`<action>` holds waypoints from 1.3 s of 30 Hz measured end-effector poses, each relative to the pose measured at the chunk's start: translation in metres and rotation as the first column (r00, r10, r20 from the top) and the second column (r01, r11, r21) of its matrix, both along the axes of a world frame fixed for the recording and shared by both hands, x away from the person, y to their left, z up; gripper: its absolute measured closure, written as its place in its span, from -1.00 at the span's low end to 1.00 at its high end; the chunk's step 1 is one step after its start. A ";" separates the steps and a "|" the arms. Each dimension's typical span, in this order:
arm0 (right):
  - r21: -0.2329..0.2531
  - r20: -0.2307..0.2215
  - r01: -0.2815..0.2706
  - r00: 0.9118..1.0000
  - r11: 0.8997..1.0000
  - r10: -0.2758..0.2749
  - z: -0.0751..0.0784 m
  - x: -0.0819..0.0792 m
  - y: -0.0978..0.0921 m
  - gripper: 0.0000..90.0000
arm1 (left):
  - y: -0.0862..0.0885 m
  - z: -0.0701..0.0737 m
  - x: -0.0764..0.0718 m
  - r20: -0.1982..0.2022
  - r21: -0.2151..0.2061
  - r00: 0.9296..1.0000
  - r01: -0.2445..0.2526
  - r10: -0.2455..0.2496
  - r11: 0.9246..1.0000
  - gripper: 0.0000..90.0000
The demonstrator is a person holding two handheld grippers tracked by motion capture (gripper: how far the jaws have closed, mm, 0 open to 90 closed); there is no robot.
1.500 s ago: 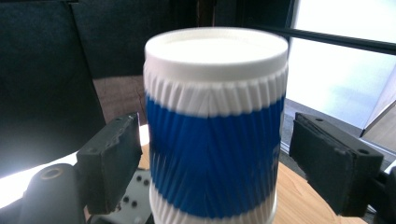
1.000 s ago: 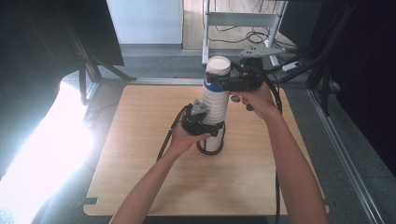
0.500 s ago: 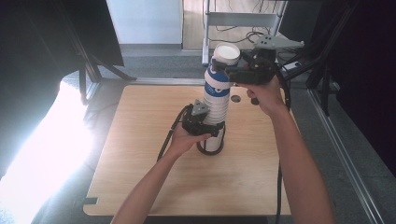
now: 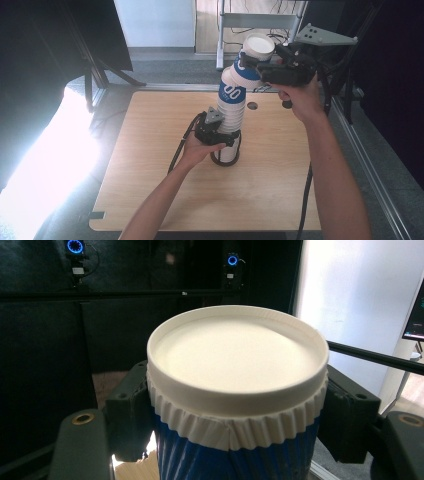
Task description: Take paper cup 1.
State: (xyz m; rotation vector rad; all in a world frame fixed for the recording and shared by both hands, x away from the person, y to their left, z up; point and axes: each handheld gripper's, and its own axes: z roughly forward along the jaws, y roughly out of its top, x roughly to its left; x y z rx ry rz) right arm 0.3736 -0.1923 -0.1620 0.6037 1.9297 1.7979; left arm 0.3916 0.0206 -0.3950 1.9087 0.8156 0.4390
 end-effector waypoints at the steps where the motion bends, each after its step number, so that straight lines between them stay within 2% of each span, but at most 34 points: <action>1: 0.003 0.001 -0.001 1.000 1.000 0.001 0.000 -0.002 -0.002 -0.39 | 0.000 0.000 0.000 0.000 -0.001 1.000 -0.002 0.002 1.000 -0.71; 9: 0.000 0.006 0.007 1.000 1.000 -0.007 -0.011 -0.015 -0.018 -0.39 | 0.000 0.000 -0.001 -0.004 -0.002 1.000 -0.005 0.005 1.000 -0.72; 16: 0.003 0.003 0.008 1.000 1.000 -0.008 -0.028 -0.025 -0.031 -0.39 | 0.000 0.000 -0.001 -0.005 -0.001 1.000 -0.007 0.007 1.000 -0.72; 22: 0.000 -0.011 -0.001 1.000 1.000 0.001 -0.046 -0.032 -0.041 -0.39 | -0.001 0.002 -0.001 -0.017 0.000 1.000 -0.014 0.014 1.000 -0.73; 25: 0.003 -0.020 -0.006 1.000 1.000 0.006 -0.061 -0.035 -0.045 -0.39 | -0.001 0.002 -0.002 -0.024 -0.009 1.000 -0.010 0.010 1.000 -0.78; 26: 0.003 -0.020 -0.006 1.000 1.000 0.006 -0.061 -0.035 -0.045 -0.39 | 0.000 0.002 -0.003 -0.026 -0.012 1.000 -0.006 0.006 1.000 -0.78; 29: -0.010 -0.035 -0.006 0.999 1.000 0.006 -0.076 -0.037 -0.046 -0.39 | 0.001 0.003 -0.005 -0.016 -0.008 1.000 0.002 -0.002 1.000 -0.84; 31: -0.013 -0.037 -0.007 0.999 1.000 0.006 -0.079 -0.038 -0.046 -0.39 | 0.001 0.003 -0.006 -0.017 -0.010 1.000 0.004 -0.004 1.000 -0.85; 39: -0.015 -0.070 -0.023 0.997 1.000 0.022 -0.107 -0.043 -0.047 -0.39 | 0.012 0.003 -0.015 -0.010 -0.045 1.000 0.016 -0.016 0.999 -0.91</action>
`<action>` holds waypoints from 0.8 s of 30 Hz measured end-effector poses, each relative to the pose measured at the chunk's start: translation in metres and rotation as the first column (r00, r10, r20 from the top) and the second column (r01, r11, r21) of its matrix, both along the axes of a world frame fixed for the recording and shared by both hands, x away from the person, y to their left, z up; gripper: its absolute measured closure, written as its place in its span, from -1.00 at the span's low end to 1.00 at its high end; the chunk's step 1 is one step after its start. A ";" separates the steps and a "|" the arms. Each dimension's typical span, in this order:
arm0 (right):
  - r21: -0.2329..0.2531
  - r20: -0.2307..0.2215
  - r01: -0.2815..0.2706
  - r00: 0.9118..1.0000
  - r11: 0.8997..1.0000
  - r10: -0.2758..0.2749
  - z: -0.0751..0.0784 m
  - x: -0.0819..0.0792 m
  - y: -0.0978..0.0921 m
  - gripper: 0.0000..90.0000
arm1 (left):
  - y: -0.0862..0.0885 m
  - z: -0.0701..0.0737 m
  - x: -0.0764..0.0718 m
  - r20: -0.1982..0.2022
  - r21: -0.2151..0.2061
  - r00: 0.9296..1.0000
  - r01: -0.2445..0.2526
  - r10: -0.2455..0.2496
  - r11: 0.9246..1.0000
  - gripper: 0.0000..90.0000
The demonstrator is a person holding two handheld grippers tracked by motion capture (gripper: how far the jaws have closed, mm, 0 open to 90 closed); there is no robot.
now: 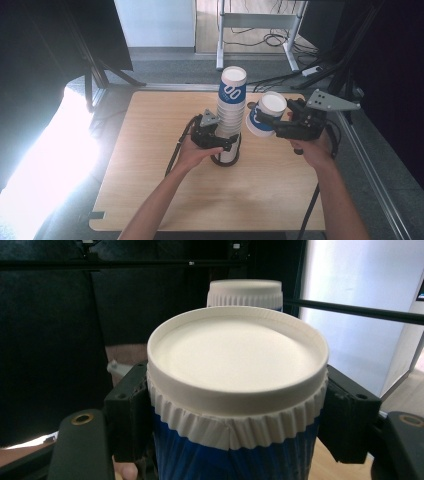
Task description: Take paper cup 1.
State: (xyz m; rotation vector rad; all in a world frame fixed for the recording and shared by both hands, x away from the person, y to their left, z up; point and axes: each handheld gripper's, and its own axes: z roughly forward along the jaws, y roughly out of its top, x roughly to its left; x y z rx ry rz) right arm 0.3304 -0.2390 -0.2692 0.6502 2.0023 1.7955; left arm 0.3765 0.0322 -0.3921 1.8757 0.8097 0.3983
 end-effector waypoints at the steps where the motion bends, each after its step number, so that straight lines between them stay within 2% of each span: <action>1: -0.001 -0.001 0.000 1.000 1.000 0.000 -0.003 -0.001 0.000 -0.39 | 0.002 0.000 -0.002 0.005 0.002 1.000 0.005 -0.005 1.000 -0.91; 3: -0.002 -0.008 -0.002 1.000 1.000 0.002 -0.010 -0.002 0.001 -0.39 | 0.005 0.000 -0.007 0.017 0.004 1.000 0.008 -0.008 1.000 -0.91; 4: -0.008 -0.013 -0.003 1.000 1.000 0.003 -0.016 -0.004 0.002 -0.39 | 0.009 0.000 -0.013 0.032 0.013 0.999 0.011 -0.011 1.000 -0.91; 6: -0.012 -0.014 -0.004 1.000 1.000 0.003 -0.019 -0.005 0.003 -0.39 | 0.013 0.000 -0.018 0.039 0.013 0.999 0.013 -0.013 1.000 -0.90; 8: -0.009 -0.023 -0.014 1.000 1.000 0.014 -0.032 -0.009 0.006 -0.40 | 0.021 -0.001 -0.029 0.053 -0.003 0.998 0.015 -0.015 1.000 -0.89; 9: -0.009 -0.023 -0.014 1.000 1.000 0.014 -0.032 -0.009 0.006 -0.40 | 0.021 -0.001 -0.029 0.053 -0.003 0.998 0.015 -0.015 1.000 -0.88; 10: -0.023 -0.025 -0.018 1.000 1.000 0.018 -0.040 -0.013 0.010 -0.40 | 0.026 -0.002 -0.033 0.057 -0.008 0.998 0.019 -0.018 1.000 -0.88; 12: -0.027 -0.026 -0.020 0.999 0.999 0.019 -0.043 -0.014 0.011 -0.40 | 0.033 -0.004 -0.039 0.056 -0.020 0.998 0.025 -0.024 0.999 -0.88; 17: -0.018 -0.048 -0.038 0.998 0.999 0.037 -0.064 -0.020 0.017 -0.40 | 0.052 -0.011 -0.053 0.050 -0.041 0.999 0.023 -0.021 0.999 -0.87; 19: -0.027 -0.043 -0.030 0.999 0.999 0.029 -0.072 -0.023 0.021 -0.40 | 0.061 -0.015 -0.059 0.040 -0.062 0.999 0.025 -0.023 0.998 -0.84; 21: -0.034 -0.043 -0.036 0.998 0.999 0.035 -0.081 -0.027 0.024 -0.40 | 0.067 -0.019 -0.064 0.032 -0.066 0.999 0.029 -0.027 0.997 -0.81; 22: -0.031 -0.051 -0.049 0.998 0.998 0.047 -0.091 -0.031 0.027 -0.40 | 0.071 -0.022 -0.067 0.029 -0.067 0.999 0.027 -0.025 0.997 -0.80; 24: -0.030 -0.053 -0.052 0.997 0.998 0.050 -0.095 -0.033 0.028 -0.40 | 0.076 -0.026 -0.073 0.022 -0.075 0.999 0.027 -0.025 0.997 -0.80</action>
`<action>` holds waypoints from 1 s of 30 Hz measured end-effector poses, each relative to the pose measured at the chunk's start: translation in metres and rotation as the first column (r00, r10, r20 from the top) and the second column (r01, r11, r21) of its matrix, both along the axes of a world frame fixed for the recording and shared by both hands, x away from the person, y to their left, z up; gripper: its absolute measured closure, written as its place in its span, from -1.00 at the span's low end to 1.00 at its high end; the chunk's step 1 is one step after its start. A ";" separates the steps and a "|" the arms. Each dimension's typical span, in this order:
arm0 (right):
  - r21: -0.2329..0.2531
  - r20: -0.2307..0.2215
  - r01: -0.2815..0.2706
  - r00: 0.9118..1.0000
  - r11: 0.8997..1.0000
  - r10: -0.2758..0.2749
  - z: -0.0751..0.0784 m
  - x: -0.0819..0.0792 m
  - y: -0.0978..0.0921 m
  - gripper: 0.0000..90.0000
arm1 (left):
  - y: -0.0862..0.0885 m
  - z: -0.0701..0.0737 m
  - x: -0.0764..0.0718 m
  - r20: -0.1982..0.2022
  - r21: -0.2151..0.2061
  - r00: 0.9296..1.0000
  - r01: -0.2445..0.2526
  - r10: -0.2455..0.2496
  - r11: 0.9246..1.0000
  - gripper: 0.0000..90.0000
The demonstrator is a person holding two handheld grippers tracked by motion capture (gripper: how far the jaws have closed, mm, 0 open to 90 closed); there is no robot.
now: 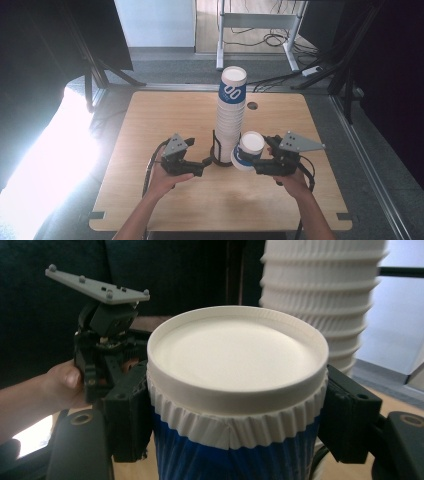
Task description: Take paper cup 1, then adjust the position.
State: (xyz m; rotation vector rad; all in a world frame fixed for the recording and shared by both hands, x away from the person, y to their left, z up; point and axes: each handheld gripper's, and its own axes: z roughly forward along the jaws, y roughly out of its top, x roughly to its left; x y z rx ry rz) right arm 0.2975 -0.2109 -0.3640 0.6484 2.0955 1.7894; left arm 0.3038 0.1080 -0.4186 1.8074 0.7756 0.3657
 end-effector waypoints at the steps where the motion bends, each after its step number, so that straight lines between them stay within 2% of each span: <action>1: -0.003 0.000 -0.002 1.000 1.000 0.002 -0.005 -0.002 0.002 -0.40 | 0.002 -0.002 -0.003 -0.003 -0.001 1.000 0.001 -0.001 1.000 -0.79; 3: -0.022 0.004 0.002 1.000 1.000 -0.002 -0.015 -0.005 0.006 -0.40 | 0.006 -0.007 -0.008 -0.009 0.001 1.000 0.008 -0.008 1.000 -0.79; 4: -0.036 0.002 0.004 1.000 0.999 -0.004 -0.025 -0.008 0.012 -0.40 | 0.009 -0.009 -0.011 -0.010 0.006 1.000 0.018 -0.018 1.000 -0.79; 5: -0.036 0.002 0.004 1.000 0.999 -0.004 -0.025 -0.008 0.012 -0.40 | 0.010 -0.010 -0.013 -0.009 0.008 1.000 0.016 -0.016 1.000 -0.79; 6: -0.027 -0.018 -0.015 1.000 1.000 0.015 -0.034 -0.011 0.018 -0.40 | 0.013 -0.010 -0.015 -0.011 0.006 1.000 0.016 -0.016 1.000 -0.77; 7: -0.027 -0.018 -0.015 1.000 1.000 0.015 -0.034 -0.011 0.018 -0.40 | 0.015 -0.010 -0.016 -0.014 0.002 1.000 0.019 -0.019 1.000 -0.77; 8: -0.018 -0.032 -0.026 0.999 1.000 0.025 -0.041 -0.012 0.023 -0.40 | 0.018 -0.011 -0.018 -0.016 -0.005 1.000 0.022 -0.022 1.000 -0.77; 12: -0.013 -0.043 -0.039 0.998 0.999 0.039 -0.049 -0.013 0.030 -0.40 | 0.024 -0.014 -0.025 -0.020 -0.037 0.999 0.029 -0.030 0.999 -0.77; 15: -0.016 -0.042 -0.042 0.998 0.999 0.041 -0.055 -0.013 0.035 -0.40 | 0.025 -0.017 -0.026 -0.027 -0.019 0.999 0.034 -0.035 0.999 -0.77; 18: -0.025 -0.038 -0.037 0.999 0.999 0.036 -0.056 -0.014 0.036 -0.40 | 0.025 -0.019 -0.027 -0.049 -0.061 0.998 0.039 -0.042 0.997 -0.76; 20: -0.010 -0.043 -0.039 0.998 0.999 0.039 -0.057 -0.016 0.034 -0.40 | 0.024 -0.019 -0.029 -0.049 -0.054 0.998 0.042 -0.045 0.998 -0.76; 24: -0.024 -0.038 -0.029 0.999 0.999 0.028 -0.059 -0.019 0.034 -0.40 | 0.015 -0.019 -0.036 -0.039 -0.031 0.996 0.076 -0.077 0.997 -0.77; 30: -0.026 -0.042 -0.021 0.999 0.999 0.020 -0.061 -0.018 0.035 -0.41 | -0.008 -0.024 -0.043 -0.043 -0.017 0.987 0.153 -0.153 0.988 -0.87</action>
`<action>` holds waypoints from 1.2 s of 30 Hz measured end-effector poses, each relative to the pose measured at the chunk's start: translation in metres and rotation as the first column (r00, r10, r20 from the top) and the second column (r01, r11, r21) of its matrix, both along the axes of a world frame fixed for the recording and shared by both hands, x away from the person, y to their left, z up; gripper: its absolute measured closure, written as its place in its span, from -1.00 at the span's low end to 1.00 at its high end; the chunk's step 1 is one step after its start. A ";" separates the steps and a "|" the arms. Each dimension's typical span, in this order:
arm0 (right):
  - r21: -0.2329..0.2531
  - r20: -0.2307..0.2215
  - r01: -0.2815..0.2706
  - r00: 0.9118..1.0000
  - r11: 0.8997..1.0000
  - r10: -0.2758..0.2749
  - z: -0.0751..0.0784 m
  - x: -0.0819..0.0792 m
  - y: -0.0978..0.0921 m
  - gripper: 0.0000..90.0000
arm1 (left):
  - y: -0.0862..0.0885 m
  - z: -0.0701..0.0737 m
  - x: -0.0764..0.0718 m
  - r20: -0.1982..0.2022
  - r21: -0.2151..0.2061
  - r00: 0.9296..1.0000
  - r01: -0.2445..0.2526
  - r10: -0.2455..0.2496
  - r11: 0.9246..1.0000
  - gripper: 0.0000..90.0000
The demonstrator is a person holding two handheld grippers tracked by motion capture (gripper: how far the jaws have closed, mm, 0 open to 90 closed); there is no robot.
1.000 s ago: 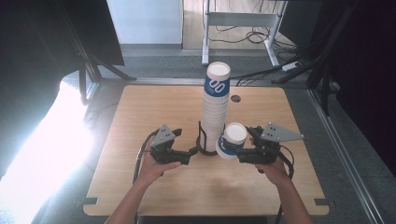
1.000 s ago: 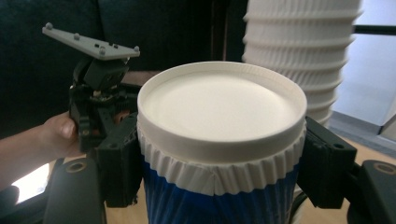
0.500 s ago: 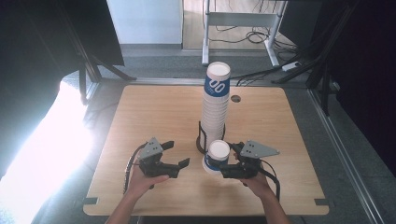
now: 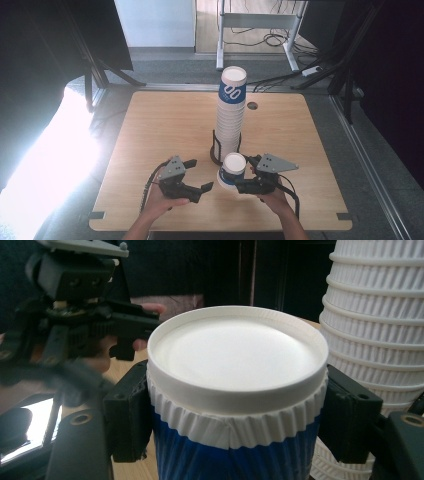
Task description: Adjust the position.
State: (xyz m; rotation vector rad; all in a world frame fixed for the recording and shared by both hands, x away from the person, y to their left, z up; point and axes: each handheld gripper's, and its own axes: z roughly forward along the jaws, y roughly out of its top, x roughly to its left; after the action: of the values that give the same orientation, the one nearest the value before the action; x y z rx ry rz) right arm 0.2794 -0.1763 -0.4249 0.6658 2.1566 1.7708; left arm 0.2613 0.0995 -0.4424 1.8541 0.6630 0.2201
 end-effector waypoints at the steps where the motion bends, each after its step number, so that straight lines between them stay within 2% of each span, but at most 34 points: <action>1: 0.001 -0.003 0.003 1.000 1.000 -0.003 0.000 0.000 0.000 -0.41 | -0.003 -0.001 0.000 0.000 -0.001 1.000 0.006 -0.006 1.000 -0.88; 6: 0.013 -0.012 0.013 1.000 1.000 -0.013 -0.001 0.001 0.002 -0.40 | -0.022 -0.007 -0.002 -0.006 0.021 1.000 0.026 -0.026 0.999 -0.95; 12: 0.007 -0.028 0.017 0.999 1.000 -0.017 -0.004 0.002 0.007 -0.41 | -0.039 -0.012 0.000 0.003 0.050 1.000 0.026 -0.026 0.998 -0.98; 21: 0.007 -0.036 -0.021 0.999 1.000 0.021 -0.007 -0.002 0.019 -0.41 | -0.050 -0.017 0.003 0.017 0.062 1.000 0.016 -0.017 0.998 -0.96; 24: 0.006 -0.042 -0.034 0.999 0.999 0.034 -0.008 -0.003 0.022 -0.41 | -0.052 -0.018 0.003 0.022 0.047 1.000 0.011 -0.012 0.999 -0.86; 27: -0.003 -0.045 -0.032 0.998 0.999 0.032 -0.010 -0.003 0.023 -0.41 | -0.052 -0.019 0.002 0.040 0.047 0.999 -0.012 0.010 0.999 -0.63; 36: -0.012 -0.069 -0.032 0.997 0.999 0.031 -0.015 0.001 0.022 -0.43 | -0.052 -0.022 0.004 0.036 0.072 0.999 -0.012 0.009 0.997 -0.57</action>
State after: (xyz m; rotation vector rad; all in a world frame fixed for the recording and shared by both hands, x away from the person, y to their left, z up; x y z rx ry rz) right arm 0.2802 -0.1540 -0.4394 0.7028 2.2337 1.7733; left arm 0.2649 0.0473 -0.4648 1.9117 0.6480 0.2868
